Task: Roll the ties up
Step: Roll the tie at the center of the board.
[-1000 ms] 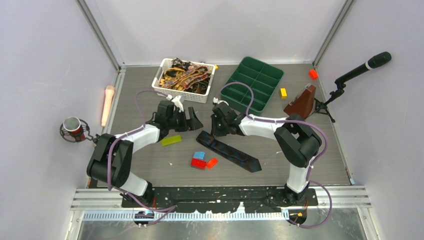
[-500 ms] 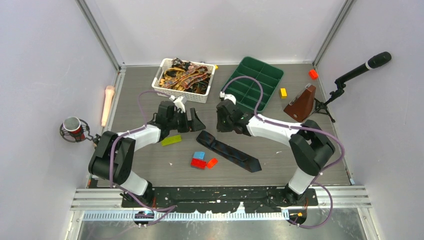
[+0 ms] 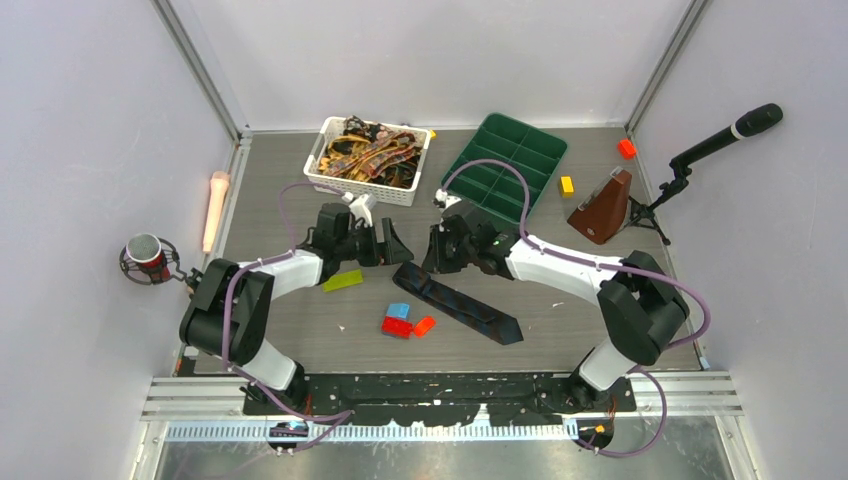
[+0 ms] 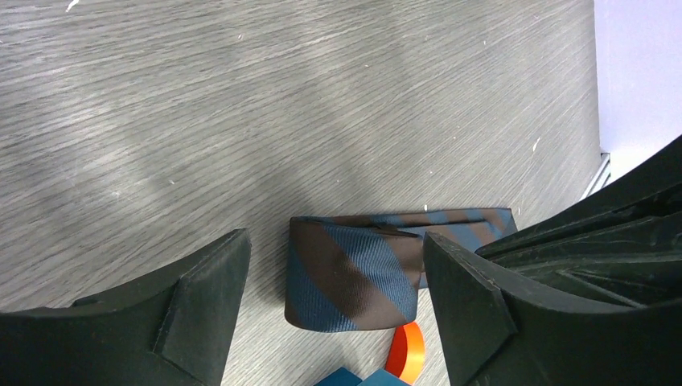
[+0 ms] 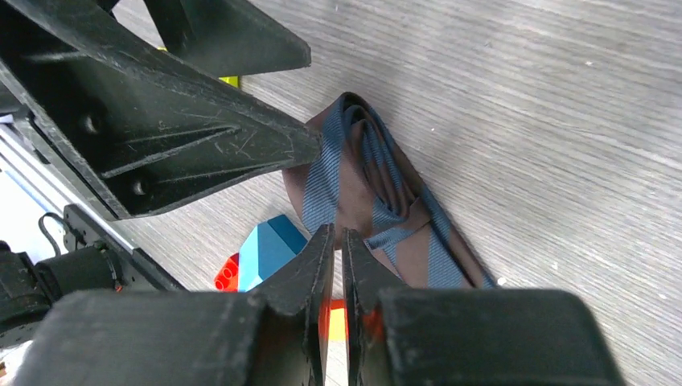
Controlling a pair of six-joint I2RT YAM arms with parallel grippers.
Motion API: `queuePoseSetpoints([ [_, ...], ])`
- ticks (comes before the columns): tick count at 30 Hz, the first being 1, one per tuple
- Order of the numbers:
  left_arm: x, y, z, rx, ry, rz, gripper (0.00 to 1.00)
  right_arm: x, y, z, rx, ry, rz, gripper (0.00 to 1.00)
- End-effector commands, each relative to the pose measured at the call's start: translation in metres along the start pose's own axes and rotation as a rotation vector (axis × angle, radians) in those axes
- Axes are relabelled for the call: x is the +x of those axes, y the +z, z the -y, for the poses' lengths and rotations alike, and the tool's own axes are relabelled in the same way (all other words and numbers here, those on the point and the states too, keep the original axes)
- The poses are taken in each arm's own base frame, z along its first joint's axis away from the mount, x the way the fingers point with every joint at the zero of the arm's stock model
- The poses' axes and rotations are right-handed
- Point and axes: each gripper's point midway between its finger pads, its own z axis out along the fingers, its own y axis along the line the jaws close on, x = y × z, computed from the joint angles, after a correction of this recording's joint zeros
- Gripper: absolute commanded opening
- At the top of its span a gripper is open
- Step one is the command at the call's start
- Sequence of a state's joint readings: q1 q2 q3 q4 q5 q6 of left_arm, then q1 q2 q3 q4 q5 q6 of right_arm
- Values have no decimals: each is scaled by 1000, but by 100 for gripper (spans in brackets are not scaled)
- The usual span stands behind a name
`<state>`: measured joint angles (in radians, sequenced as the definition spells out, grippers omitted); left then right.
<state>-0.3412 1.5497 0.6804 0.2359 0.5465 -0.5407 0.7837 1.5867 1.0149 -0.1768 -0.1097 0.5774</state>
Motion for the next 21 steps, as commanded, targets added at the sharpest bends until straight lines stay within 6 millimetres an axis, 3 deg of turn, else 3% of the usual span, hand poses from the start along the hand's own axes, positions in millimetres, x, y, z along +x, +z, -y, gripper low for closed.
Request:
queuePoseSetpoints([
  [1,0,0,3,23,30,5,81,9,5,-13,-79,14,-34,14],
  [21,16,9,-1,21,21,-55,80,29,31,25,78,82,-56,11],
])
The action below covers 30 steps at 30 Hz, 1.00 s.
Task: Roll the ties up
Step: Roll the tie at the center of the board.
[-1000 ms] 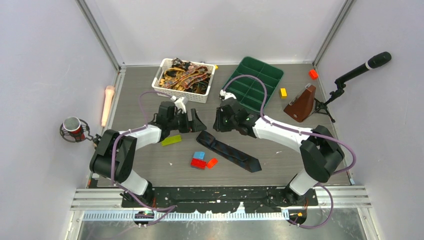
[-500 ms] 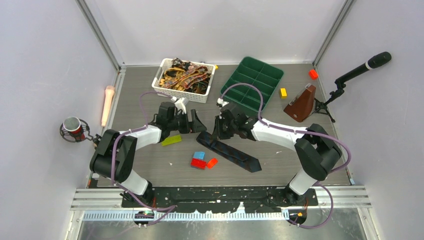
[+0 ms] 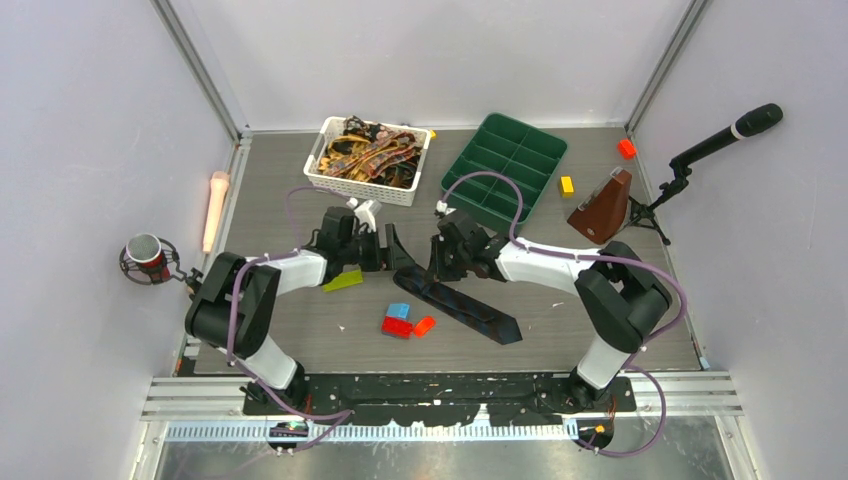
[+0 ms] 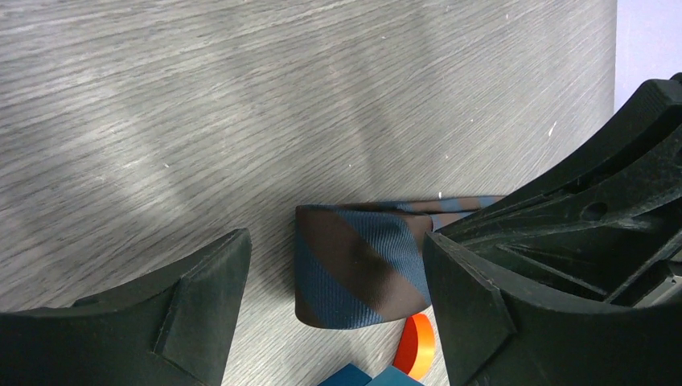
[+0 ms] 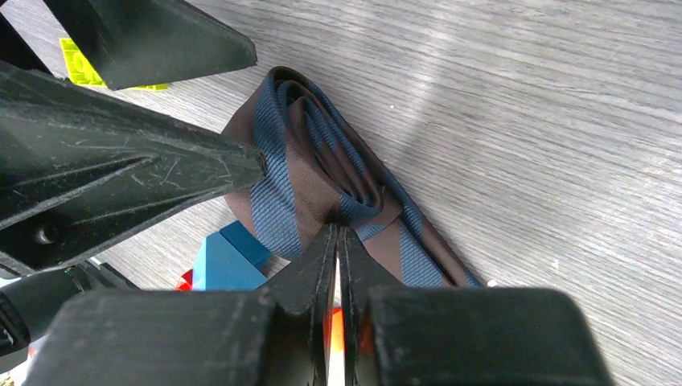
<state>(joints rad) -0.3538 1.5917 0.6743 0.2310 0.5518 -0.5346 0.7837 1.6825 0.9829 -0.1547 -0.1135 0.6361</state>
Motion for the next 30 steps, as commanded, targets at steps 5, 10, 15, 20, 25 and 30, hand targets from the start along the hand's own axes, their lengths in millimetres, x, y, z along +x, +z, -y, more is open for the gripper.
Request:
queuePoseSetpoints([
  [5,2,2,5,29,38,-15,80,1,5,5,25,19,18,11],
  [10,7,3,6,35,38,-36,80,3,5,4,12,24,11,11],
  [15,15,5,9,36,29,-69,80,5,5,4,10,23,8,11],
  [20,23,5,12,11,8,-111,80,5,5,5,13,22,10,10],
  [25,28,7,17,-3,12,-153,80,4,4,5,14,19,14,11],
  [30,31,4,18,-15,24,-174,80,4,4,7,20,18,18,11],
])
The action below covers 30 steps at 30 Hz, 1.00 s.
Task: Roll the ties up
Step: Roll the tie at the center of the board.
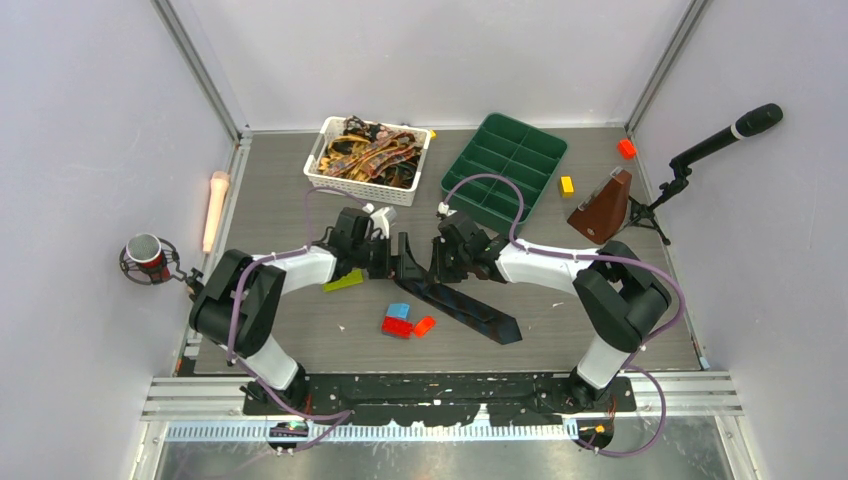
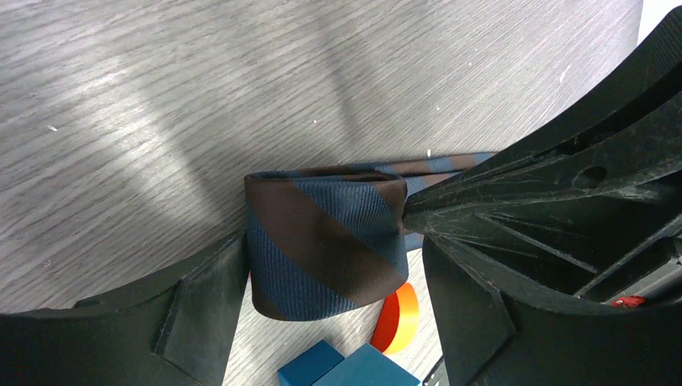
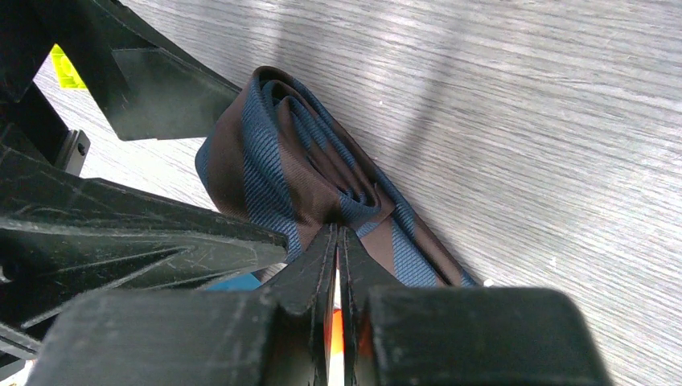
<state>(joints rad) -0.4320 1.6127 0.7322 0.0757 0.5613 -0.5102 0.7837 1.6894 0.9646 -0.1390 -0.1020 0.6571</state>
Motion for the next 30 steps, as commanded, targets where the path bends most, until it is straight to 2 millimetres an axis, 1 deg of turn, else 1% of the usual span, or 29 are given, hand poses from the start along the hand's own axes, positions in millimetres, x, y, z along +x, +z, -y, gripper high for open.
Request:
queuePoseSetpoints([
  [1,1,-3,2,-15,21,-28,80,0,0,2,6,-5,19,10],
  [4,-1,-2,2,-13,27,-27,78,-1,0,1,4,-5,20,11],
  [10,-2,0,2,-8,21,-28,69,-1,-2,1,4,-10,22,10],
  [23,-10,2,7,-6,41,-4,61,-4,-10,-5,-22,-31,33,11],
  [26,-11,3,8,-1,41,-6,61,-3,-10,-4,-22,-37,30,11],
  [28,-10,3,8,-4,38,-7,63,-2,-9,-3,-21,-36,27,11],
  [30,-10,4,7,-7,34,-8,69,-2,-8,-3,-20,-35,26,11],
])
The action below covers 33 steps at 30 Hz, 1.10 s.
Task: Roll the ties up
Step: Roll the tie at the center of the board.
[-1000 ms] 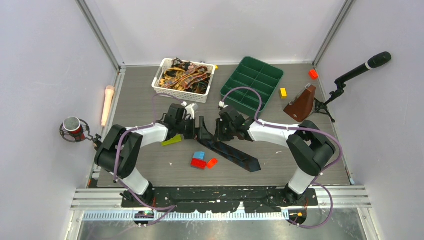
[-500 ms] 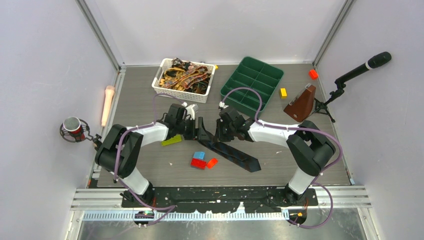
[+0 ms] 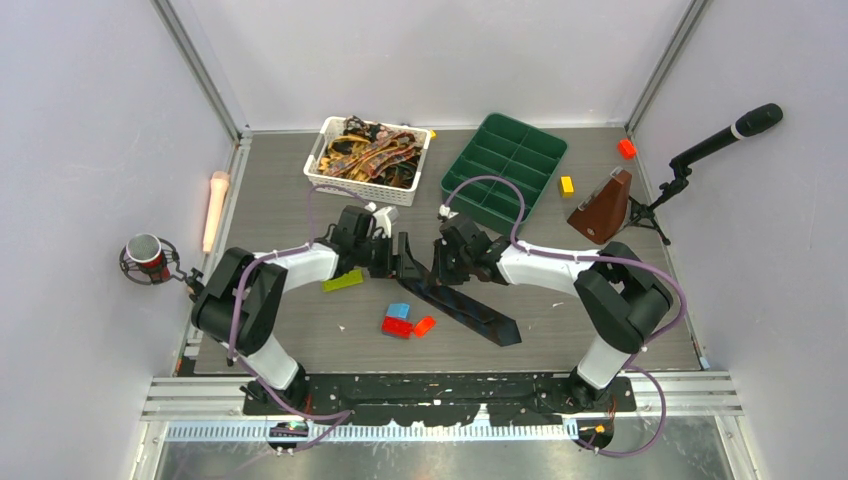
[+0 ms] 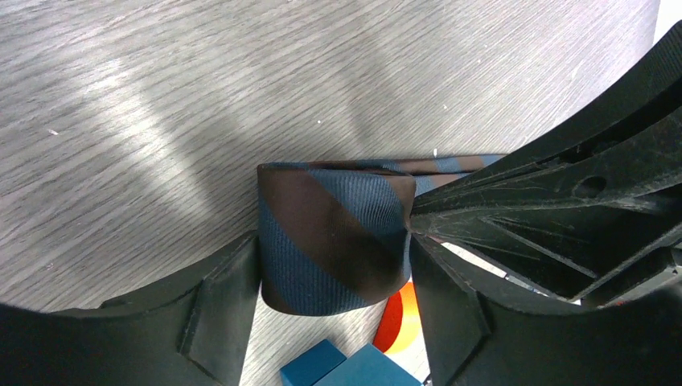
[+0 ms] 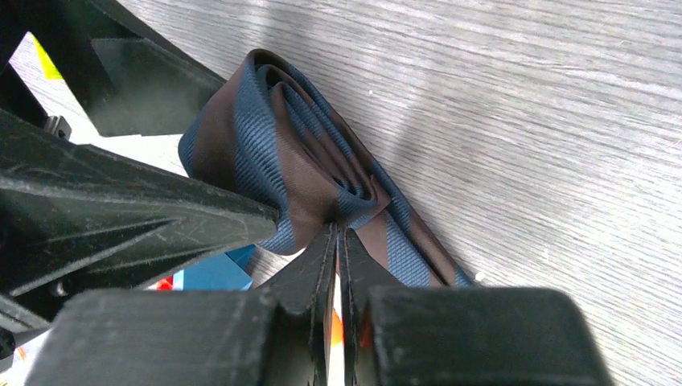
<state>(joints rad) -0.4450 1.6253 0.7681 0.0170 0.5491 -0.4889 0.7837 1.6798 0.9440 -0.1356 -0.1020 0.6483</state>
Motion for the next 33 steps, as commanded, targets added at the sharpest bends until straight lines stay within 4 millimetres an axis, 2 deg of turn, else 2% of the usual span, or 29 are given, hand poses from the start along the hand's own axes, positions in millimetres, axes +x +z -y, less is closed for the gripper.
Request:
queuePoseSetpoints([
  [1,-12,1,6,9,22,23,73,-7,-7,-7,-24,-27,33,11],
  [5,-13,2,4,-1,16,28,80,-7,-7,-7,-23,-26,33,11],
  [17,-16,11,-4,-26,7,20,79,-7,-6,-6,-19,-26,32,11],
  [28,-8,8,4,23,33,-7,61,-8,-5,-5,-11,-22,37,11],
  [33,-8,5,8,32,53,-4,59,-12,-9,-4,1,-23,57,15],
])
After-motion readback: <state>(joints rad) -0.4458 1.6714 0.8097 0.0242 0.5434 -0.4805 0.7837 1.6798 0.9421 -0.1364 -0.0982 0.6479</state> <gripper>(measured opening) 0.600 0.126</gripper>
